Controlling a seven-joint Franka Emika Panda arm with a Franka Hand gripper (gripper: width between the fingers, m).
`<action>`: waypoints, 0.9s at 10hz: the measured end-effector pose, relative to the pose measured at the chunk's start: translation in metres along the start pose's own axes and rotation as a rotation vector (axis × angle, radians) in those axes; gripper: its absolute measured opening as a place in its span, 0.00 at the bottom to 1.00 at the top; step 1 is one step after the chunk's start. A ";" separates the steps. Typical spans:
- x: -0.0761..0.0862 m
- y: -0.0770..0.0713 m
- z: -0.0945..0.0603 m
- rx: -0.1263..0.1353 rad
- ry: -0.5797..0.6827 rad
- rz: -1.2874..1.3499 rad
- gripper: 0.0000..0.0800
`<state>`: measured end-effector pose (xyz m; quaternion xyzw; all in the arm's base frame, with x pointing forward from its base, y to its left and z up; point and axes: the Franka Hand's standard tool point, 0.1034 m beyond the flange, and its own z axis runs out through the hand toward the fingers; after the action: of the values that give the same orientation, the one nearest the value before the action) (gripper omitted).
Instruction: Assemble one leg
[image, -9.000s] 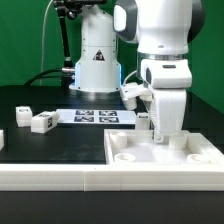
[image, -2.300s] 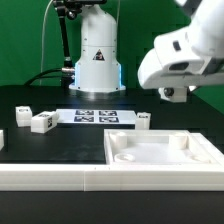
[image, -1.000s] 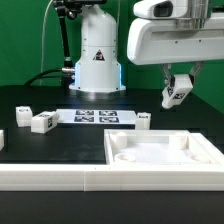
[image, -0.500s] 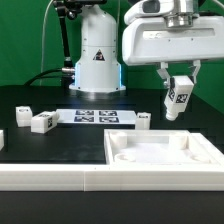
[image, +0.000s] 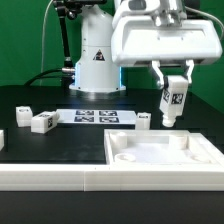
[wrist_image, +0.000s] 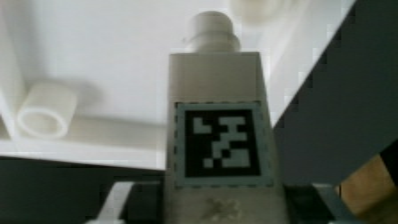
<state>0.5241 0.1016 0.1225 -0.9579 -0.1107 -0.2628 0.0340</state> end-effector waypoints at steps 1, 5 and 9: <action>0.004 0.000 -0.001 -0.001 0.018 -0.001 0.36; 0.033 0.009 0.021 -0.001 0.030 0.003 0.36; 0.065 0.008 0.028 0.006 0.027 0.012 0.36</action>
Offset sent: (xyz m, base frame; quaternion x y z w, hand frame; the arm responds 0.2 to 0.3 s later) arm 0.0478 -0.0009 0.0032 0.0023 0.0176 -0.0055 0.9998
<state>0.5942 0.1099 0.1321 -0.9547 -0.1055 -0.2752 0.0400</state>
